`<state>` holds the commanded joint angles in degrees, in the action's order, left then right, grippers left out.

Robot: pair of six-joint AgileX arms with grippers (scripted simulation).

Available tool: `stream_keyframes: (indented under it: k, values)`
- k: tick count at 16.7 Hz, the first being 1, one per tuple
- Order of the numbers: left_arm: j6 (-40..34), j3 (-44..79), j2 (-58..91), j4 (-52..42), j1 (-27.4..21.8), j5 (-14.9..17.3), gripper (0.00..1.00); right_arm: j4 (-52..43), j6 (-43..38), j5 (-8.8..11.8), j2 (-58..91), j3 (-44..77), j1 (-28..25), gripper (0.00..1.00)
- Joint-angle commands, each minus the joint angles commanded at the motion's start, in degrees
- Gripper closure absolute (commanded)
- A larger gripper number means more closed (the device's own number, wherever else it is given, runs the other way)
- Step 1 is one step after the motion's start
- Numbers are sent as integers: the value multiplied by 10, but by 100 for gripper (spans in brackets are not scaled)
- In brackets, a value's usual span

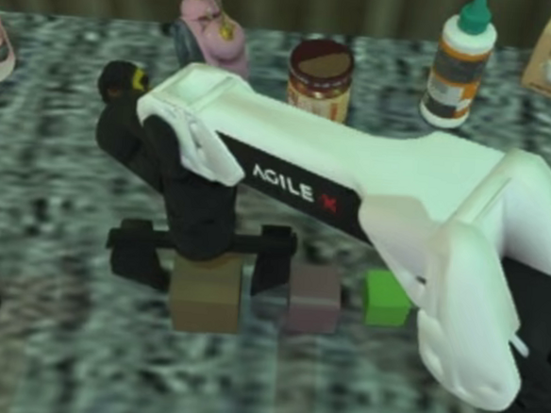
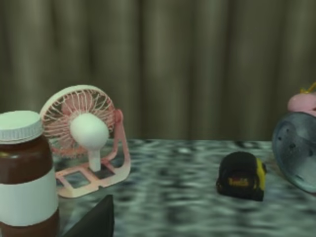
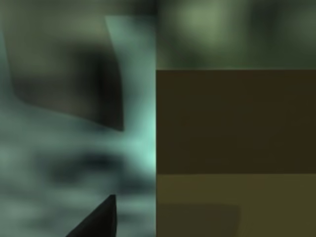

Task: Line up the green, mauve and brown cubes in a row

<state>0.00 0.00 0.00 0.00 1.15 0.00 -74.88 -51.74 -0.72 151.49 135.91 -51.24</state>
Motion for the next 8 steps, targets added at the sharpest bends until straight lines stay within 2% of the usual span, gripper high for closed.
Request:
stream_keyframes:
  k: [5,8]
  values:
    - [0,0,0,0,0,0,0,-115,0,0,13,134,-3,0]
    - [0,0,0,0,0,0,0,-139,1,0,14,159,-2,0]
